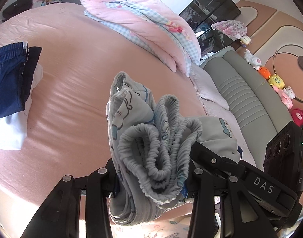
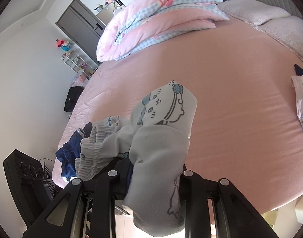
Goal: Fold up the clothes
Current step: 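Lift the folded pants bundle with both grippers and carry it toward the clothes stack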
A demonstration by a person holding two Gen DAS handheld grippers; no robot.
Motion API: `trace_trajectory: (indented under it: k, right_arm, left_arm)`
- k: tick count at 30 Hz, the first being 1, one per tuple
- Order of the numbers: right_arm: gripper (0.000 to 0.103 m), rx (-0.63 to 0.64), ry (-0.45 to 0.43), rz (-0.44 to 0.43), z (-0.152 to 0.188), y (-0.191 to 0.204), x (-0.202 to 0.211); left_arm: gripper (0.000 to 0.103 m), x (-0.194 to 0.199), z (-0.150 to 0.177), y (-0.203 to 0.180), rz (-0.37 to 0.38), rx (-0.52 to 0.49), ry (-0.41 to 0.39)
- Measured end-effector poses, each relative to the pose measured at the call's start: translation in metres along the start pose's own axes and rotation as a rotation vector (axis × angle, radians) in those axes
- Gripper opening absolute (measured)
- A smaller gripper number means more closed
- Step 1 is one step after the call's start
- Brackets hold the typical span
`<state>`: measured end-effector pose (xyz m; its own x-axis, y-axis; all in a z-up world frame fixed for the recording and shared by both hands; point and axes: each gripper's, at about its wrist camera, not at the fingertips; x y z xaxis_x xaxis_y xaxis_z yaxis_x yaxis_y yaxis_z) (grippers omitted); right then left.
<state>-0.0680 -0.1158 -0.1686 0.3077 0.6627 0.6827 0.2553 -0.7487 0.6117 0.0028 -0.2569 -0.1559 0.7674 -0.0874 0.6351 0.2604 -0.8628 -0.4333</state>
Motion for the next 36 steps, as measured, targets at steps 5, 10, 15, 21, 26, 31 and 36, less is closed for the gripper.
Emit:
trace_trajectory:
  k: [5,10,15,21,26,31,36]
  right_arm:
    - [0.027,0.033,-0.013,-0.043,0.003,0.017,0.029]
    - [0.027,0.062,-0.016,-0.08,0.008,0.034,0.053]
    - [0.027,0.09,-0.013,-0.116,0.014,0.043,0.074]
    - [0.027,0.127,-0.007,-0.147,0.014,0.066,0.081]
    - [0.027,0.154,-0.008,-0.157,0.018,0.088,0.082]
    - [0.027,0.182,-0.013,-0.149,0.022,0.114,0.079]
    - [0.028,0.192,-0.022,-0.143,0.025,0.136,0.072]
  left_arm:
    - [0.039,0.029,-0.005,-0.024,-0.029,-0.035,-0.032]
    - [0.039,0.054,-0.006,-0.043,-0.057,-0.053,-0.048]
    - [0.039,0.076,-0.004,-0.05,-0.078,-0.046,-0.065]
    - [0.039,0.096,-0.013,-0.048,-0.097,-0.041,-0.1]
    - [0.039,0.115,-0.018,-0.037,-0.101,-0.029,-0.129]
    - [0.039,0.126,-0.029,-0.02,-0.086,-0.006,-0.151]
    - [0.039,0.132,-0.044,-0.001,-0.079,-0.02,-0.154]
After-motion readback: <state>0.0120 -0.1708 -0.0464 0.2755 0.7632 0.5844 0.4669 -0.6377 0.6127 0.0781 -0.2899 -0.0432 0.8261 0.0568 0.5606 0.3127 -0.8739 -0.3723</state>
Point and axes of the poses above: each gripper's, at about its wrist camera, not at the fingertips, and x roughly against the way its jaws point, y to its left, z to its underside, and after that the axes turned 12 degrees about -x, right-handed
